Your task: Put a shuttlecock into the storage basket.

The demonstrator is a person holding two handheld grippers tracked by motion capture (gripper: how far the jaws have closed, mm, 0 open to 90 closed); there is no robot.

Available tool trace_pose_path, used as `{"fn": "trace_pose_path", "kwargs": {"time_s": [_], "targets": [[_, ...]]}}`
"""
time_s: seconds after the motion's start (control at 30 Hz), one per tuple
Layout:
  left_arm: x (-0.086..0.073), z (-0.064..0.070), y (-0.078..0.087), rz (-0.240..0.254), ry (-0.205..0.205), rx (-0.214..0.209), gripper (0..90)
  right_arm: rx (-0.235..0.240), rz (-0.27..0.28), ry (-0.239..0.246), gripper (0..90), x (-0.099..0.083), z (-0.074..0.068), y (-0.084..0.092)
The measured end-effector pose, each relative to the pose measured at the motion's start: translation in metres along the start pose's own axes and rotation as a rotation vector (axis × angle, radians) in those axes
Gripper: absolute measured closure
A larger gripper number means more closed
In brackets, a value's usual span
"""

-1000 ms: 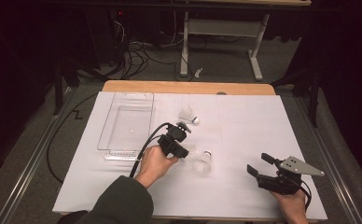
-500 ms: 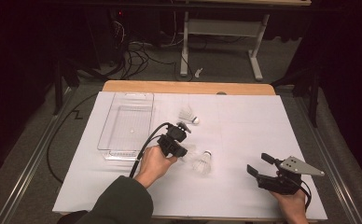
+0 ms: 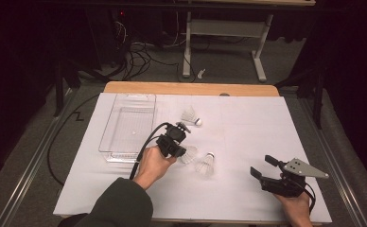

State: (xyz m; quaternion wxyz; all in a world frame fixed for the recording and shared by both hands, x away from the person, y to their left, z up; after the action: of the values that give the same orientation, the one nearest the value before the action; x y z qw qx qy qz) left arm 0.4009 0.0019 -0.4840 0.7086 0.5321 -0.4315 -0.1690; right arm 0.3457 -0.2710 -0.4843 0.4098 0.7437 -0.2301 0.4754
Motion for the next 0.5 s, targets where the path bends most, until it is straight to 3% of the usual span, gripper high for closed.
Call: {"fn": "trace_pose_path", "kwargs": {"time_s": [0.5], "targets": [[-0.004,-0.015,0.018,0.042,0.029,0.017,90.0,0.0,0.0,0.004,23.9,0.0,0.0,0.0]]}}
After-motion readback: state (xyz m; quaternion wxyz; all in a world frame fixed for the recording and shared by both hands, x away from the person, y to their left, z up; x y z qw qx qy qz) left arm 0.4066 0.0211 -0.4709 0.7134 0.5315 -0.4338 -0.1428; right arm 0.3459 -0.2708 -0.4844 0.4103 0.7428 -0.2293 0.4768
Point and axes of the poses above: each handheld gripper's, and its own axes: y roughly backward along the jaws, x roughly out of its top, z roughly to its right, the point moved 9 cm from there along -y, roughly forward along the jaws, and after that the axes turned 10 degrees about -y, right-handed, at the moved point
